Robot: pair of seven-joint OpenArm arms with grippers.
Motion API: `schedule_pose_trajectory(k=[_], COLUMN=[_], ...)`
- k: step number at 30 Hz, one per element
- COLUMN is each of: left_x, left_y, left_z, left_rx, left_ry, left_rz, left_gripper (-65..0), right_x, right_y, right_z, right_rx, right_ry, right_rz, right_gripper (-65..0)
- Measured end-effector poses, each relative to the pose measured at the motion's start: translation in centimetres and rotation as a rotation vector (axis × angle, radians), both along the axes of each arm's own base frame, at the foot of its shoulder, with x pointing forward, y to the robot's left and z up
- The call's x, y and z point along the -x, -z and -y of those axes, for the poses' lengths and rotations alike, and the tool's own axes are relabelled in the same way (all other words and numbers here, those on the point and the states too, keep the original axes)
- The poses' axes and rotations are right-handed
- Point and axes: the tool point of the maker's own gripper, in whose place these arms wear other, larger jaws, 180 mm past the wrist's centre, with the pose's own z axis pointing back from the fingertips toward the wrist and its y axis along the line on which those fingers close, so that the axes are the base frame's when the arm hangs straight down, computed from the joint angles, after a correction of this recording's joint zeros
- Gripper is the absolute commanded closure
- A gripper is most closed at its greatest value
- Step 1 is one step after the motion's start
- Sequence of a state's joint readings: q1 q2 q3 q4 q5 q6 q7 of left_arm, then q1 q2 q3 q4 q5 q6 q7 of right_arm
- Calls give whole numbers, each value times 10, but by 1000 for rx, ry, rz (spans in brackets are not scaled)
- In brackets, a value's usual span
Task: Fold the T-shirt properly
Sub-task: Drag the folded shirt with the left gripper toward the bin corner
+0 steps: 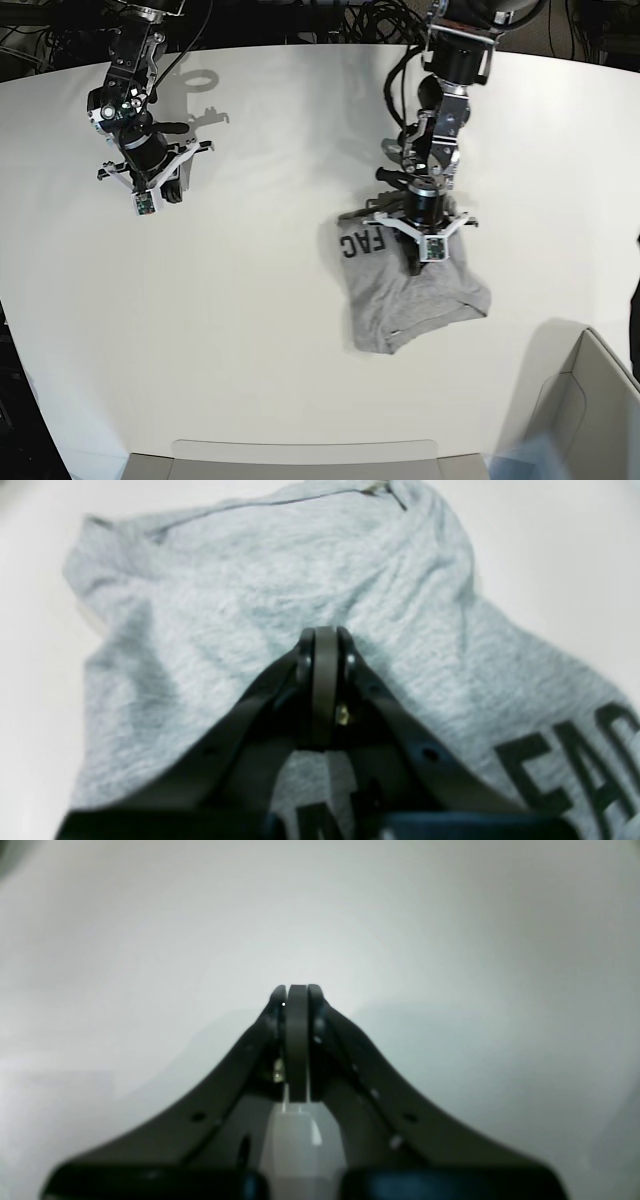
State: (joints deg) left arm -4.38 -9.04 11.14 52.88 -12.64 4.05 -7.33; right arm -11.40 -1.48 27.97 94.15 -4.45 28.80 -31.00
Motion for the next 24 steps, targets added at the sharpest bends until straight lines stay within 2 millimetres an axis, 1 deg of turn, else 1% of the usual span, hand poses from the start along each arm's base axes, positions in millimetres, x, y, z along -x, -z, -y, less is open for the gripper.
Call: schedule_pose_trajectory(k=[1, 3, 5, 8, 11, 13, 18, 21, 22, 24], left_x=[3, 7, 11, 19, 24, 27, 25, 22, 18, 21], left_y=[0, -1, -2, -1, -4, -3, -4, -12, -18, -27], left_z=[-18, -45, -71, -112, -135, -140, -139, -133, -129, -122], left_rx=[-36, -57, -40, -8, -13, -15, -18, -30, -40, -55], left_ry=[-2, 15, 32, -11, -5, 2, -2, 6, 19, 34], left_rz=[-6, -14, -25, -36, -50, -70, -76, -100, -93, -98], left_gripper=[0, 0, 0, 0, 0, 0, 0, 0, 0, 0], right_x=[0, -1, 0, 0, 1, 1, 0, 0, -2, -6], right_y=[0, 0, 0, 2, 3, 3, 3, 0, -3, -12], right_z=[-1, -5, -6, -9, -14, -18, -18, -19, -19, -20], right_rx=[-4, -14, -19, -29, -40, -50, -52, -49, -48, -39], right_ry=[1, 3, 2, 5, 10, 8, 10, 9, 9, 0], right_rz=[0, 2, 2, -2, -7, -7, -5, 2, 11, 40], right_gripper=[0, 0, 0, 0, 0, 0, 0, 0, 0, 0])
